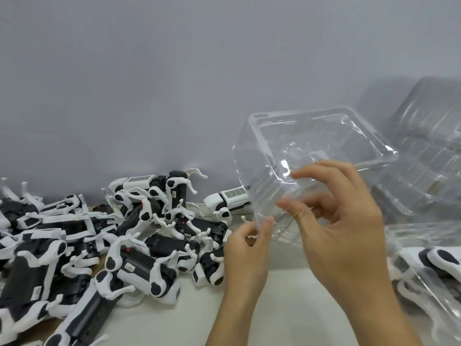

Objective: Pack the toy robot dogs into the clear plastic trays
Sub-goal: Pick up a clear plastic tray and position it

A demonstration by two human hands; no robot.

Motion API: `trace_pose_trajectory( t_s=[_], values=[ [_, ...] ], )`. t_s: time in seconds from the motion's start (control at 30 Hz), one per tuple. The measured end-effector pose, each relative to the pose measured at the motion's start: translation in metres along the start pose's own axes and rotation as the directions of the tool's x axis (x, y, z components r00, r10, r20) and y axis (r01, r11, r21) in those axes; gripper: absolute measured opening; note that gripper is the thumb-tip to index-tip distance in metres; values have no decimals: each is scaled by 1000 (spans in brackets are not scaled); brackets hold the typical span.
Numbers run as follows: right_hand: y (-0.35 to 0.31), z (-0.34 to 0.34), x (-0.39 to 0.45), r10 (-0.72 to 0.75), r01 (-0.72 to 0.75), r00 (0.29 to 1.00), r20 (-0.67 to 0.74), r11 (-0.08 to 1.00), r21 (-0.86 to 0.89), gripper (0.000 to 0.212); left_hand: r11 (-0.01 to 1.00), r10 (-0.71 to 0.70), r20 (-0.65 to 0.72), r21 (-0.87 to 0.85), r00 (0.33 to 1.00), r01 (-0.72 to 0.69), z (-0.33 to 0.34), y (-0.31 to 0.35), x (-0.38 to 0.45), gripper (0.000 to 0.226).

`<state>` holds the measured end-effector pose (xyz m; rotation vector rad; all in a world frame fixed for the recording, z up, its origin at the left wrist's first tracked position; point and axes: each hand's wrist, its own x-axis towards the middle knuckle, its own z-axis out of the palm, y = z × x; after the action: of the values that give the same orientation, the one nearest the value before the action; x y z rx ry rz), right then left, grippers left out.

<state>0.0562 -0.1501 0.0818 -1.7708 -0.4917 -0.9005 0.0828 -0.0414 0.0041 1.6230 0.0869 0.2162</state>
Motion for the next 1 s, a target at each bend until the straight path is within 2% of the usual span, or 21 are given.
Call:
trace_pose_trajectory(
  t_s=[0.07, 0.17, 0.27, 0.3, 0.37, 0.47, 0.57, 0.63, 0.7, 0.8, 0.93, 1.0],
  values=[
    [2, 2, -2, 10, -10, 999, 33, 1000, -3, 31, 976, 95, 21, 197, 995, -97, 4, 2, -4, 60],
    [5, 3, -3, 27, -27, 999, 43, 1000, -3, 32, 909, 87, 93, 400, 992, -117, 8, 4, -6, 41],
    [9, 1, -4, 42, -42, 998, 42, 999, -2, 33, 897, 14, 192, 431, 981, -97, -1, 5, -4, 16],
    [11, 0, -4, 46, -46, 998, 39, 999, -1, 34, 884, 5, 191, 459, 982, -94, -5, 5, -3, 16],
    [13, 0, -4, 50, -50, 998, 30, 999, 4, 36, 841, 60, 121, 528, 991, -115, -10, 5, -2, 27],
    [15, 1, -5, 56, -56, 998, 21, 998, 4, 36, 817, 226, -24, 549, 974, -176, -11, 15, 0, 22],
    [17, 2, -7, 61, -61, 998, 36, 998, -7, 36, 832, 292, -81, 513, 953, -212, -14, 16, 2, 19],
    [18, 3, -8, 56, -56, 997, 51, 998, -14, 36, 867, 254, -44, 454, 966, -207, -15, 13, 2, 22],
    [18, 3, -8, 54, -54, 997, 52, 998, -17, 35, 874, 274, -21, 423, 961, -240, -14, 14, 1, 30],
    [19, 4, -8, 63, -62, 997, 45, 998, -26, 36, 903, 331, -125, 330, 935, -276, -16, 24, 2, 40],
    [16, 4, -7, 58, -57, 998, 23, 998, -22, 34, 937, 345, -266, 157, 900, -313, -30, 39, 3, 26],
    [12, 5, -9, 55, -55, 998, 7, 998, -8, 32, 944, 328, -306, 78, 894, -320, -36, 40, -5, 26]
  ],
)
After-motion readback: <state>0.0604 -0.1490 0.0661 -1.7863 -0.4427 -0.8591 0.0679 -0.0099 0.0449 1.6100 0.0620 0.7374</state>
